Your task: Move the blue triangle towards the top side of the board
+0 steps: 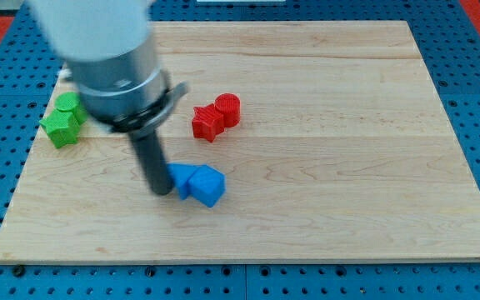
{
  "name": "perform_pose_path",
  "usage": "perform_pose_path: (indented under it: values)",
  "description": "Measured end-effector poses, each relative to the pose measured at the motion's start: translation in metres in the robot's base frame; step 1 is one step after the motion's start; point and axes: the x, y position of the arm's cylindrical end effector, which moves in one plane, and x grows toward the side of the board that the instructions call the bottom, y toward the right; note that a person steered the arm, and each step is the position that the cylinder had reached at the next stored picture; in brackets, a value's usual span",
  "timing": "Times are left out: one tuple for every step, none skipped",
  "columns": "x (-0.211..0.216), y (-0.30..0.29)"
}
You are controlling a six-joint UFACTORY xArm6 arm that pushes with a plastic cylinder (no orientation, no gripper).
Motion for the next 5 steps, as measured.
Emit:
perform_pose_path:
  values:
    - [-0.005,0.07]
    - [0.0,0.082]
    - [-0.01,0.067]
    - [-0.029,0.09]
    - [-0.032,0.092]
